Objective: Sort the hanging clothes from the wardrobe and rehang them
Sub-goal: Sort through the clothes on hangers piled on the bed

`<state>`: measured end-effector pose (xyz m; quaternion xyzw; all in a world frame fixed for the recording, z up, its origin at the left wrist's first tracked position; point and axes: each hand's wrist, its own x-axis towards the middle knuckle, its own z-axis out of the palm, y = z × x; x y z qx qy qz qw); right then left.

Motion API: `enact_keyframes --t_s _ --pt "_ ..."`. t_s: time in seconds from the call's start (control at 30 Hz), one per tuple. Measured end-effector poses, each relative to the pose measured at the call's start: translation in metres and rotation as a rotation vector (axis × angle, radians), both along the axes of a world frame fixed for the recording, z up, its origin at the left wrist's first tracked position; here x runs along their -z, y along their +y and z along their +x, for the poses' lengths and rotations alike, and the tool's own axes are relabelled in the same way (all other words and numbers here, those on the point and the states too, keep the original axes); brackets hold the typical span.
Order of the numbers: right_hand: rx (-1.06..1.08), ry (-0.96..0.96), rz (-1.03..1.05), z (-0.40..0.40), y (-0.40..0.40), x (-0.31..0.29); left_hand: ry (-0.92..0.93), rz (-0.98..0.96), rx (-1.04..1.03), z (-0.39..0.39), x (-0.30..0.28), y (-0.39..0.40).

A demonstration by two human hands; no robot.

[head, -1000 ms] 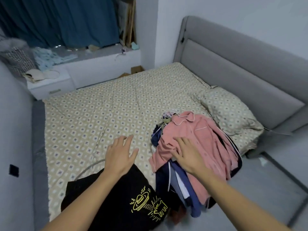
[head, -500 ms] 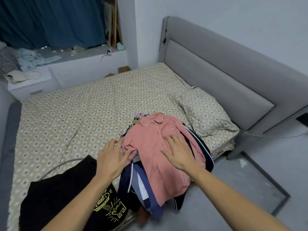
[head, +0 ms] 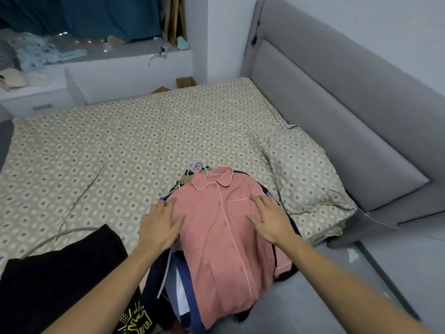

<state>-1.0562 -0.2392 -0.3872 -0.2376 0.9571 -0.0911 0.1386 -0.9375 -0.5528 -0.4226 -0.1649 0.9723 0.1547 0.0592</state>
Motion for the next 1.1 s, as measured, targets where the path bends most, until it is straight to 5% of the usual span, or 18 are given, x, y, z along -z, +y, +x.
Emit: enact_keyframes --t_s 0.27,0.57,0.77,1.1 --pt "-0.088 -0.063 0.007 -0.118 -0.016 0.045 -0.12 0.029 -0.091 -0.091 0.036 0.0" --pt "-0.211 -0.234 0.048 -0.276 -0.049 0.18 -0.301 0.146 -0.365 -0.193 0.12 -0.015" --pt "-0.272 -0.342 0.122 -0.31 -0.061 0.219 -0.423 0.142 -0.427 -0.211 0.178 -0.021" --pt "-0.193 -0.321 -0.122 -0.334 -0.069 0.269 -0.323 -0.038 -0.492 -0.203 0.196 -0.022"
